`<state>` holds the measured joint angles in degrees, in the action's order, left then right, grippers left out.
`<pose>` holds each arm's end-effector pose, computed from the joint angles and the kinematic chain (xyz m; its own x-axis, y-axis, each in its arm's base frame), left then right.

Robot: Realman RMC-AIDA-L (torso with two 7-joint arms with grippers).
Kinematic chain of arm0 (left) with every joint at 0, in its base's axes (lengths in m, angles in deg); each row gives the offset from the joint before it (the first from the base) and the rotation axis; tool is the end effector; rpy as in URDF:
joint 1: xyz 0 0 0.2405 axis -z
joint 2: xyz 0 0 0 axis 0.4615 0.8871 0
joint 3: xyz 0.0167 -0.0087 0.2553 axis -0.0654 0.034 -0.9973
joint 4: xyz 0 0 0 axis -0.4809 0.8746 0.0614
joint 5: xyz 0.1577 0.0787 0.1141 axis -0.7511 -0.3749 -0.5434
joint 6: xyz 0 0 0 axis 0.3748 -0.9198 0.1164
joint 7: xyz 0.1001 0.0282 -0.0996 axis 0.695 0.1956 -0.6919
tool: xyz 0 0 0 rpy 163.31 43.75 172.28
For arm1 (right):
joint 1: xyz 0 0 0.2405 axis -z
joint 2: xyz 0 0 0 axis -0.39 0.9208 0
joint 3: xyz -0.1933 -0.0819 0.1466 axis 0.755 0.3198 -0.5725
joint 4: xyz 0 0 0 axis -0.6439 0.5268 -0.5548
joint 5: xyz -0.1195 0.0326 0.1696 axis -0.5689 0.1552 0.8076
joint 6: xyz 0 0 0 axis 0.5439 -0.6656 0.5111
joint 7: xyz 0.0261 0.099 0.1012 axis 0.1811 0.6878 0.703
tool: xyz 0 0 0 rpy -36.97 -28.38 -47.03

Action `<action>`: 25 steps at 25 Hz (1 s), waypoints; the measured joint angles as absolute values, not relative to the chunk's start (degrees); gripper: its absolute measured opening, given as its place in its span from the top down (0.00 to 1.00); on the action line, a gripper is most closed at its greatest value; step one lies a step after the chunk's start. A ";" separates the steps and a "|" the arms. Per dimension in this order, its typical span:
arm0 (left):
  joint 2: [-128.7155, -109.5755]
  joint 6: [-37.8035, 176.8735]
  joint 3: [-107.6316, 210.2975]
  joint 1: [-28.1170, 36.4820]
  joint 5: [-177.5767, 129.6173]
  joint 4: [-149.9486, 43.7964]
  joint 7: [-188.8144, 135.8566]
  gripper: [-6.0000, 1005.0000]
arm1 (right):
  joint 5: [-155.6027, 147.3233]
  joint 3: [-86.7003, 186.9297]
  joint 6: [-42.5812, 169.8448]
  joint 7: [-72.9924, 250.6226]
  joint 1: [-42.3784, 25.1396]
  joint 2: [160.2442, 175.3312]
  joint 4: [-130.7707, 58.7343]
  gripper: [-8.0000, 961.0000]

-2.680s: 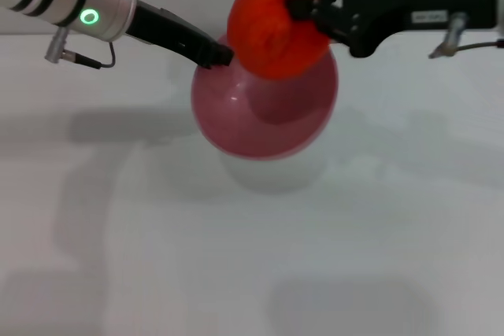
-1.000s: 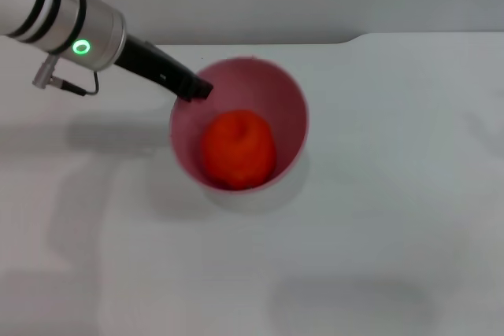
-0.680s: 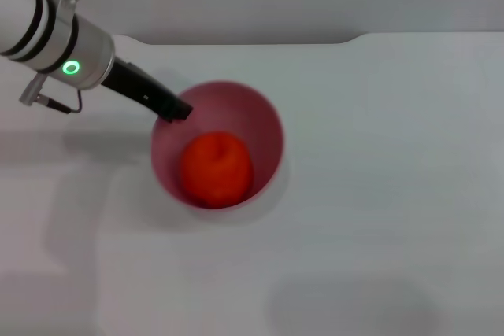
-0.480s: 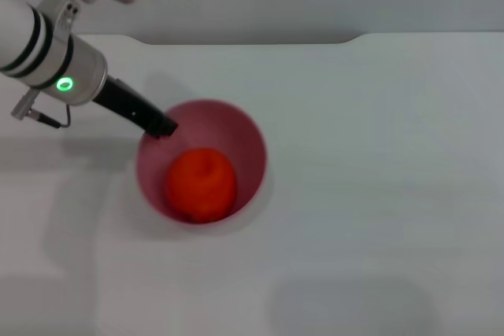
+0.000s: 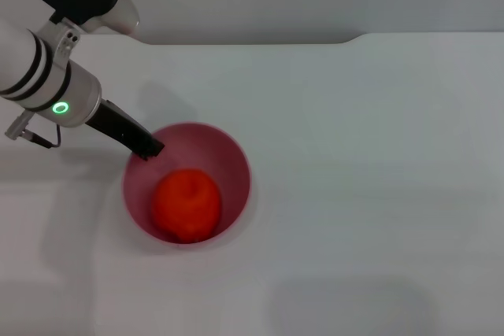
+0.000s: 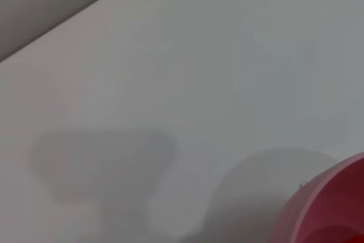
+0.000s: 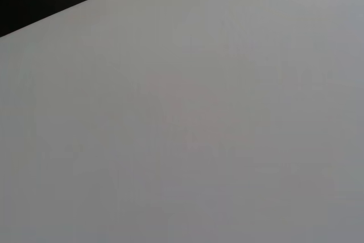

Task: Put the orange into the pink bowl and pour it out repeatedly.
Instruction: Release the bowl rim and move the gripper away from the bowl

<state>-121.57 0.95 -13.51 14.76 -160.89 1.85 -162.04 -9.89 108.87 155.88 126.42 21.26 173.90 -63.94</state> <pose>-0.2117 0.4004 -0.0033 0.7448 0.6521 -0.1413 0.5358 -0.7107 -0.4559 0.3137 0.2200 0.1096 0.3542 0.5618 -0.7476 -0.7202 -0.3462 -0.6013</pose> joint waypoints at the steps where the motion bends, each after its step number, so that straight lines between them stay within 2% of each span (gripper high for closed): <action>1: -121.56 0.88 -13.57 14.75 -160.90 1.81 -162.04 0.94 | -9.90 108.89 155.97 126.42 21.19 173.90 -63.93 0.27; 15: -121.61 1.25 -15.73 14.96 -160.97 1.62 -162.98 0.94 | -10.00 110.14 156.37 126.96 20.40 173.81 -63.81 0.27; 21: -121.70 2.78 -14.72 14.27 -160.71 3.24 -164.29 0.75 | -10.00 110.24 156.18 126.98 20.10 173.77 -63.12 0.27; 24: -121.88 3.20 -12.25 13.83 -160.39 5.73 -164.30 0.53 | -10.00 110.27 156.24 126.99 19.72 173.74 -62.44 0.27; 25: -121.97 3.46 -10.27 13.74 -159.47 7.05 -164.07 0.48 | -10.00 110.27 156.25 126.99 19.54 173.73 -62.17 0.27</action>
